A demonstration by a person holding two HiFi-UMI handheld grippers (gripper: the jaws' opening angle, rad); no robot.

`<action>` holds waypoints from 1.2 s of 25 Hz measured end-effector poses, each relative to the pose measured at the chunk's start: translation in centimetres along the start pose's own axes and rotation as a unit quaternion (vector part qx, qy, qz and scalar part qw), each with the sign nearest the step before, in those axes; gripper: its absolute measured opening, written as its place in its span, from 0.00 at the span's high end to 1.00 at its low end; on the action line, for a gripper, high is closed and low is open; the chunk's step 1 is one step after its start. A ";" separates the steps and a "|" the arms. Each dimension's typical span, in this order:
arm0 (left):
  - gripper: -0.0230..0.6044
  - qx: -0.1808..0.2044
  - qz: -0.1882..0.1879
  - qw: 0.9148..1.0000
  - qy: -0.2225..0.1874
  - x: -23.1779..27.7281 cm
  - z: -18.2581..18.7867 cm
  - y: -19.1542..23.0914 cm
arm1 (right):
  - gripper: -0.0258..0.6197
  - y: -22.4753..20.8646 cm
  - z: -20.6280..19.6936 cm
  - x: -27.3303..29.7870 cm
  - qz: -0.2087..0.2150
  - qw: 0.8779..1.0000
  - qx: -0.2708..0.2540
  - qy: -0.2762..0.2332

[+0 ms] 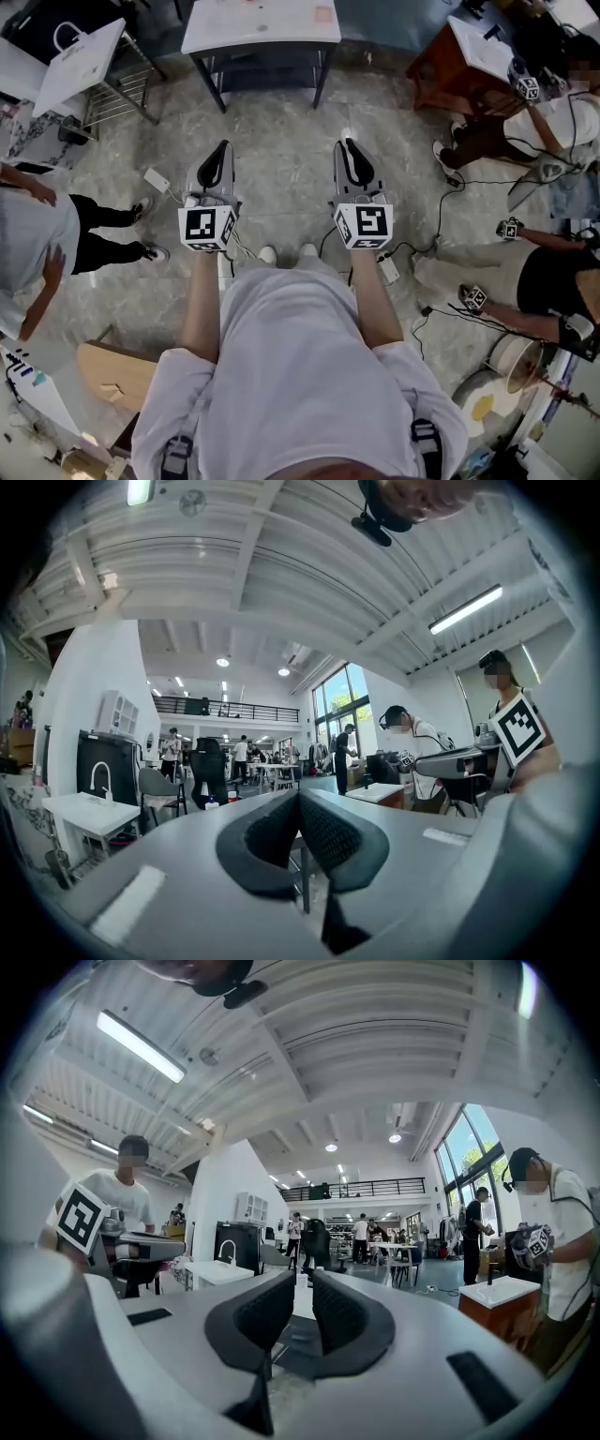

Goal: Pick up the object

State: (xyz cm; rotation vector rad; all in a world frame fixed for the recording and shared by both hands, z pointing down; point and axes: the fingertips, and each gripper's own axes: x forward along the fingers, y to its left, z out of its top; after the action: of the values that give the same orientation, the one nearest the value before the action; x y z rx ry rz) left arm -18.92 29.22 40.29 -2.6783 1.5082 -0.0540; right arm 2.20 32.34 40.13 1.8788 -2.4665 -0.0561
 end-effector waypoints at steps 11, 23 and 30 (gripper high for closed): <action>0.96 0.002 0.015 1.000 0.000 2.0 -0.4 -4.5 | 0.73 -4.8 -2.4 -0.6 0.012 0.999 0.016 0.025; 0.72 -0.006 0.016 1.000 0.020 9.7 -2.7 -1.5 | 0.60 -9.4 -4.0 6.8 0.004 0.999 0.022 0.034; 0.02 -0.028 0.007 0.999 0.018 15.9 -3.2 5.9 | 0.04 -10.2 -1.5 15.3 -0.006 1.000 -0.015 0.011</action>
State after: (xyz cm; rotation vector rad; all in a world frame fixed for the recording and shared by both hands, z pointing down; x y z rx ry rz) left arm -15.95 12.42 43.01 -2.7242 1.5607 -0.0613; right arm 8.02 14.85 41.28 1.8732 -2.4271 -0.0720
